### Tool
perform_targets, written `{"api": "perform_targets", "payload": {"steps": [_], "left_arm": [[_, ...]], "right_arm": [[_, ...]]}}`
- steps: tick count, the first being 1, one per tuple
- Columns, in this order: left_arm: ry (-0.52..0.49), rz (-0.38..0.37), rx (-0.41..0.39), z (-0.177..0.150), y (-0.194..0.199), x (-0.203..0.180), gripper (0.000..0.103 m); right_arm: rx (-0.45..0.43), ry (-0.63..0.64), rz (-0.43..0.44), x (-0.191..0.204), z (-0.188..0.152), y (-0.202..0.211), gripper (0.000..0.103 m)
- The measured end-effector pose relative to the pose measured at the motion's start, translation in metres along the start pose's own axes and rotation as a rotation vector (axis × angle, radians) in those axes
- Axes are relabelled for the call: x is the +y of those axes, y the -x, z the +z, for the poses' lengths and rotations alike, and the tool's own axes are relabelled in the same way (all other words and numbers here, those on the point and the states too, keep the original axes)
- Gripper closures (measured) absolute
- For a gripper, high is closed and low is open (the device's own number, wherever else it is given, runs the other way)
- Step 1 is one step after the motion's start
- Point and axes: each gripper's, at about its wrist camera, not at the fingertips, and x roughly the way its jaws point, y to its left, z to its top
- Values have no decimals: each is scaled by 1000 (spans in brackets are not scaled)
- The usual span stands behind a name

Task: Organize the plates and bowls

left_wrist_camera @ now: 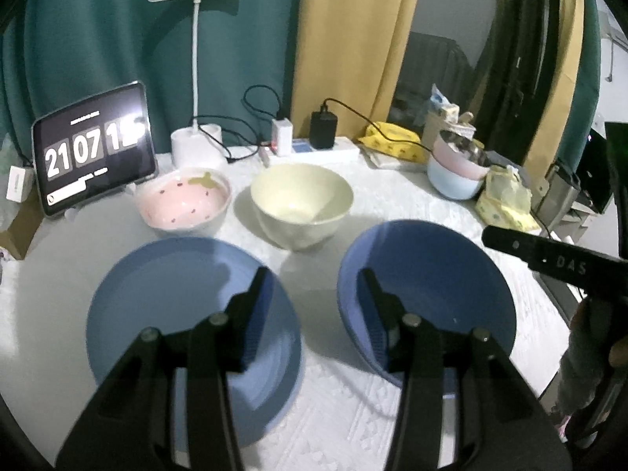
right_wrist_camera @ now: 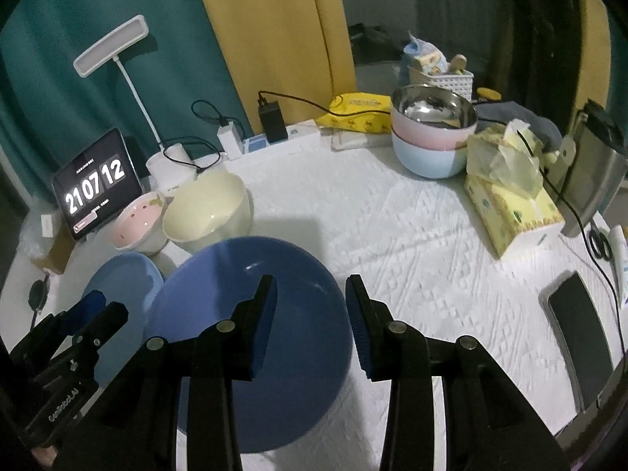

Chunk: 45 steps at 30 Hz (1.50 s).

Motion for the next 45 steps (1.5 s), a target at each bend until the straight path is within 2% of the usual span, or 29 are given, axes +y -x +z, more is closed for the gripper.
{"api": "perform_targets", "payload": {"steps": [13,29,45], "left_arm": [[18,18,-26,26,-9,9,57],[58,49,-13,53,-41,30,57],[89,66,58,69,-94,42,57]], "right_arm": [[-8,35,23,13,23,-8,65],[7,86,53,32,52,-37,65],[69,83,79,45,73,-87,65]]}}
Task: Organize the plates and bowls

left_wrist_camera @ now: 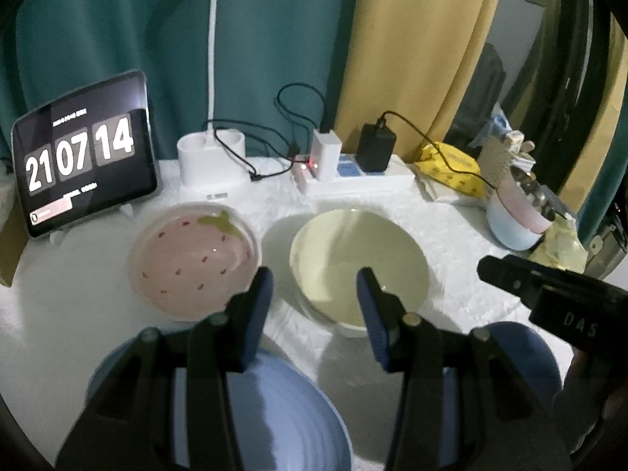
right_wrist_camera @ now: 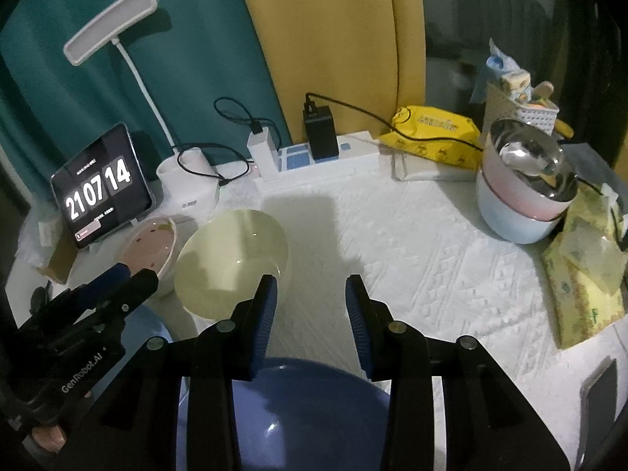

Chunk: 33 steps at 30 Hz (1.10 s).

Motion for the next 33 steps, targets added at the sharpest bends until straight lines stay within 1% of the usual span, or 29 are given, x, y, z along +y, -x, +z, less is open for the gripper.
{"api": "perform_targets", "payload": {"steps": [8,16,19,25,27,31,33], "left_arm": [[42,9,58,3,-27,9,57],[41,12,129,3,-52,10,57],[30,11,143,3,-58,8,57],[25,8,197,0,-74,4,57],[33,0,201,-1,-76,6,57],[29,-1,199,-2,-80,5,61],[25,-30,206,-3,-82,5,66]], "right_arm": [[73,3,3,5,6,-28,65],[142,-4,-4,13,4,-59,65],[169,-23,-1,12,3,-70,65],[191,-41,7,14,3,-84,65],[191,-38,0,16,3,-88,65],[199,-51,4,16,3,-94,65],[198,-43,-3,17,2,-96,66]]}}
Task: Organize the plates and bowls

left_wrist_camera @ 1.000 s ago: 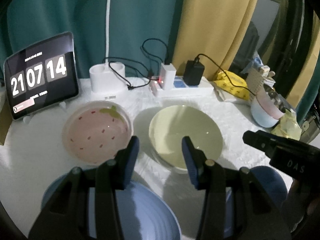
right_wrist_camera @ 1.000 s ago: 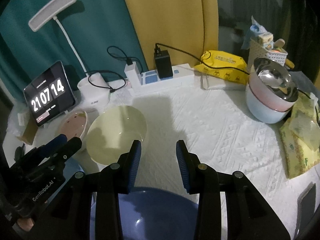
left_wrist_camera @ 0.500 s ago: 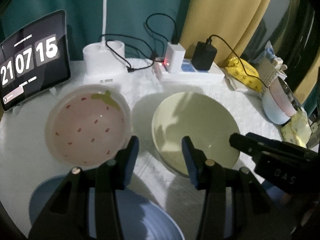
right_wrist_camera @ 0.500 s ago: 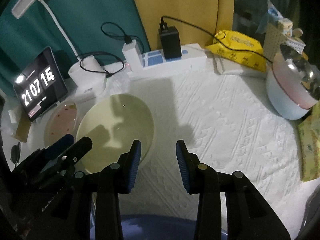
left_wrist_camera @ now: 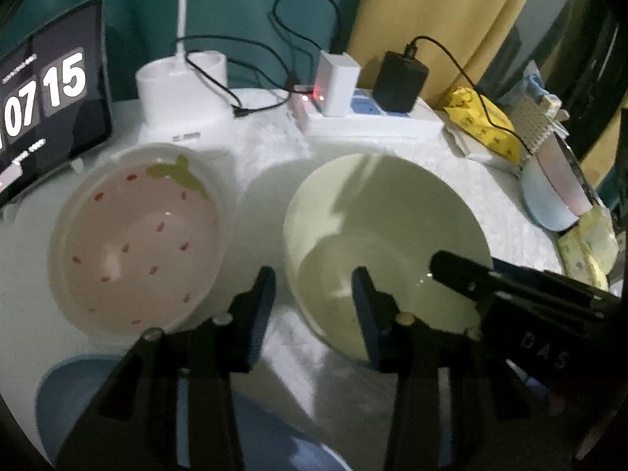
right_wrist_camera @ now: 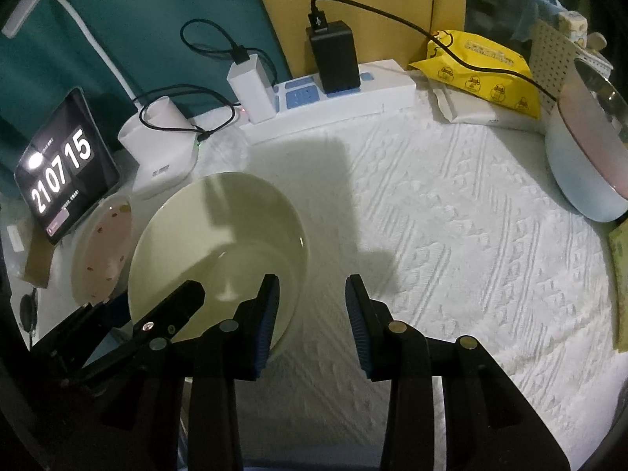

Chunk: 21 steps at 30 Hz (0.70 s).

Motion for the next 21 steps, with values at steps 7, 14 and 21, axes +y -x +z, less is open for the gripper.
{"api": "perform_targets", "payload": {"steps": [7,14,21], "left_arm": [[-10,5,-17,-3,1,-2,69],[-3,-10,-27,-7,5,-2,69],[-23,-17,-84,-7,25,-8,69]], "right_arm": [[-16,64,-10,12,-3,1,82],[-34,71,-8,12,-4,8,82],[-76,83,-10,15,-4,26,82]]}}
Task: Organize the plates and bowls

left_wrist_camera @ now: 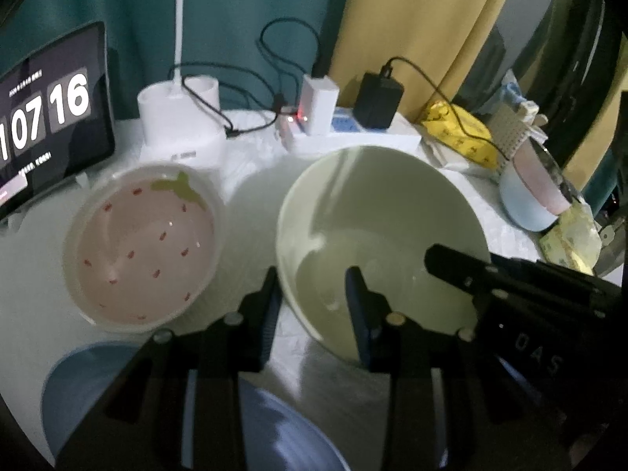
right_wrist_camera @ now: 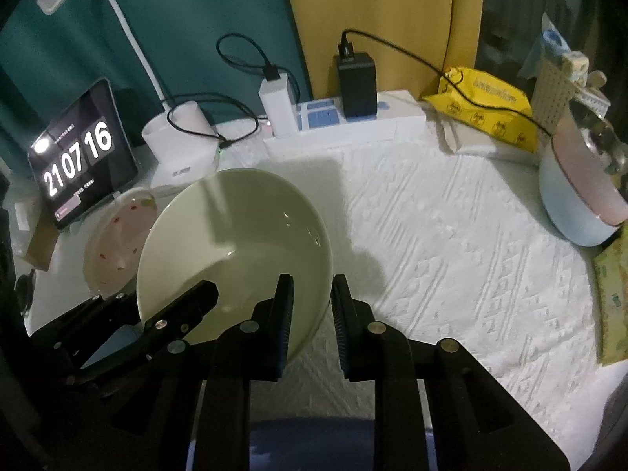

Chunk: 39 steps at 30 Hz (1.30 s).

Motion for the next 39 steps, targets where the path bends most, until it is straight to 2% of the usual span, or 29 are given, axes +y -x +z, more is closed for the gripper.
{"api": "perform_targets", "payload": {"steps": [17,31,39], "left_arm": [[-38,-16,-107,-1,56,-18,69],[-76,-28,-162,-16,98,-41,69],[-98,-37,-169,-32,111,-54,69]], "right_arm": [[-119,22,-6,6,-5,59,82],[-180,16,-2,0,-26,105,82],[-205,0,-1,-7,-42,127,82]]}}
